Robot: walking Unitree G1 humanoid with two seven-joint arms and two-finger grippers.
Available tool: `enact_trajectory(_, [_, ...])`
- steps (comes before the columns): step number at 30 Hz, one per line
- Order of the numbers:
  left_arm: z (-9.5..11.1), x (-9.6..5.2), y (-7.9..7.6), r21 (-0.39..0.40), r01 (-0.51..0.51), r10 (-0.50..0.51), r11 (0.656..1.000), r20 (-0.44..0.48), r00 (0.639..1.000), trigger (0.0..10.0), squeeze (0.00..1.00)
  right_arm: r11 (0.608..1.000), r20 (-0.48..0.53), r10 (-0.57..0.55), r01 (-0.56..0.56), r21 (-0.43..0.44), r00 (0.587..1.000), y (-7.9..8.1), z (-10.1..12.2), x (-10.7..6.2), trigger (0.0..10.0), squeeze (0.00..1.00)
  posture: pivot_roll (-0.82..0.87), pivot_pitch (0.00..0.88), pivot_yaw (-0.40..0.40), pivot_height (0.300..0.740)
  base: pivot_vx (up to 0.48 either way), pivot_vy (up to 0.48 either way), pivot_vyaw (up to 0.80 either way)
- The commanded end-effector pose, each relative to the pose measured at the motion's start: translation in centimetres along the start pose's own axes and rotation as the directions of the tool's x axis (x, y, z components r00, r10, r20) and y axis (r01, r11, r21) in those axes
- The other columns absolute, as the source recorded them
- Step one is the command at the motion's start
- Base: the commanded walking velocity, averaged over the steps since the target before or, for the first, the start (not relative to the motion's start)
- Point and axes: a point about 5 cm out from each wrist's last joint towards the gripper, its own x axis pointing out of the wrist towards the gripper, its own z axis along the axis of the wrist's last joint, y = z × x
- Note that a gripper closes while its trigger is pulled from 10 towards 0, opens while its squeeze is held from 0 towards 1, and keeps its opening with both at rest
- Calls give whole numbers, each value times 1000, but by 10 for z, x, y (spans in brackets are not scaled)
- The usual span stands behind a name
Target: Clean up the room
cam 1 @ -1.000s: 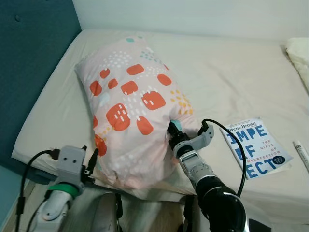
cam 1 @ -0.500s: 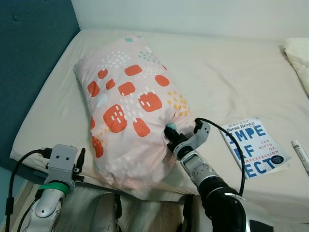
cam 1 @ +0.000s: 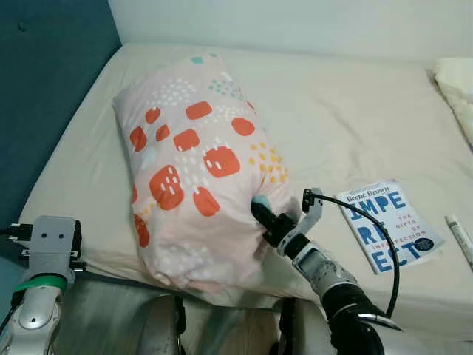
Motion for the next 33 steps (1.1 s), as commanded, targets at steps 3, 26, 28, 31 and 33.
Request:
enact_trajectory(3, [-4, 1, 2, -10, -21, 21, 1000, -18, 1000, 10000, 0, 992, -51, 127, -127, 11, 991, 8, -5, -12, 0, 0, 212, 114, 64, 598, 0, 0, 0])
enact_trajectory(26, [-5, 7, 1, -24, -19, 18, 1000, -15, 1000, 10000, 0, 825, -308, 565, -513, 237, 766, 90, -16, -65, 0, 0, 196, 113, 66, 598, 0, 0, 0])
enact_trajectory(28, [-6, 8, 2, -23, -18, 18, 1000, -15, 1000, 10000, 0, 833, -348, 553, -508, 218, 757, 91, -23, -66, 0, 0, 196, 108, 67, 598, 0, 0, 0])
enact_trajectory(31, [-6, 8, 2, -22, -16, 15, 1000, -18, 1000, 10000, 0, 860, -417, 499, -492, 134, 759, 84, -29, -71, 745, 0, 194, 106, 68, 598, 0, 0, 0])
enact_trajectory(33, [-6, 9, 1, -21, -13, 13, 1000, -19, 1000, 10000, 0, 873, -473, 454, -483, 68, 755, 76, -31, -77, 10000, 0, 188, 99, 69, 598, 0, 0, 0])
